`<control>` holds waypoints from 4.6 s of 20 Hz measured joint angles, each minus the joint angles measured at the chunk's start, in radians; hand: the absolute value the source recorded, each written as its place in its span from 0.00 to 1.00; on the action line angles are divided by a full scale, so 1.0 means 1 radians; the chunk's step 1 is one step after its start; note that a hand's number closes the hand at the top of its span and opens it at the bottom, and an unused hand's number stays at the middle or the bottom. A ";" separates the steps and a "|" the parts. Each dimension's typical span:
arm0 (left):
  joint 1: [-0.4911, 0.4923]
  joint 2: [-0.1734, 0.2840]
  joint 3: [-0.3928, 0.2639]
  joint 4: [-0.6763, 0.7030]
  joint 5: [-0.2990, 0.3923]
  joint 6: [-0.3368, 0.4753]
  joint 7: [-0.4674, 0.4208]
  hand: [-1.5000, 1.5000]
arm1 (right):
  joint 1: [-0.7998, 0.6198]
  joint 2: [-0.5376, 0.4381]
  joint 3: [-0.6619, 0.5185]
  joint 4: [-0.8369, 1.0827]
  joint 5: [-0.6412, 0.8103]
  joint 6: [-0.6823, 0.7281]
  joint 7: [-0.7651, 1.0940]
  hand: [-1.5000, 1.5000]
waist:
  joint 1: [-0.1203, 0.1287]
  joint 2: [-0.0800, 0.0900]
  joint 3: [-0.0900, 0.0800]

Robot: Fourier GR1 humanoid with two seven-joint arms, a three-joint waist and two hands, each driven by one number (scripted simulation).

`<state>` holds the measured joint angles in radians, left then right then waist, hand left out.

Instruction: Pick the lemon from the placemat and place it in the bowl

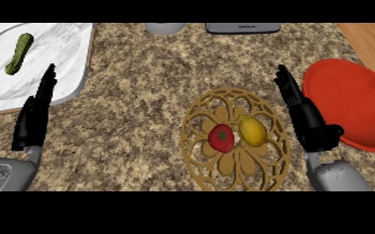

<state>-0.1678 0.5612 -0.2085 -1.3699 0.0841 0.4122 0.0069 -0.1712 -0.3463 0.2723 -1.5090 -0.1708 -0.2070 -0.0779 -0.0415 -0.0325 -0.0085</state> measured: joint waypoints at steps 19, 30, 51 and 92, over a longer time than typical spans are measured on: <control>0.031 -0.159 0.132 -0.182 0.396 -0.306 -0.060 0.50 | -0.240 -0.185 -0.048 0.180 0.216 0.000 0.306 0.00 | 0.054 0.033 0.007; 0.004 -0.179 0.115 -0.189 0.396 -0.311 -0.039 0.50 | -0.485 -0.356 0.168 0.264 0.142 0.667 0.687 0.00 | 0.089 0.038 0.003; 0.058 -0.188 0.198 -0.221 0.378 -0.354 -0.018 0.50 | -0.548 -0.221 0.166 0.140 -0.082 0.822 1.061 0.00 | 0.039 0.029 0.008; 0.046 -0.300 0.313 -0.244 0.276 -0.451 0.049 0.50 | -0.333 -0.028 0.124 0.168 0.661 0.928 0.636 1.00 | 0.045 0.029 0.006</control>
<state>-0.1215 0.2615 0.1043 -1.6141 0.3599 -0.0392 0.0556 -0.5042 -0.3743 0.3961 -1.3414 0.4902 0.7213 0.5585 0.0036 -0.0036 -0.0023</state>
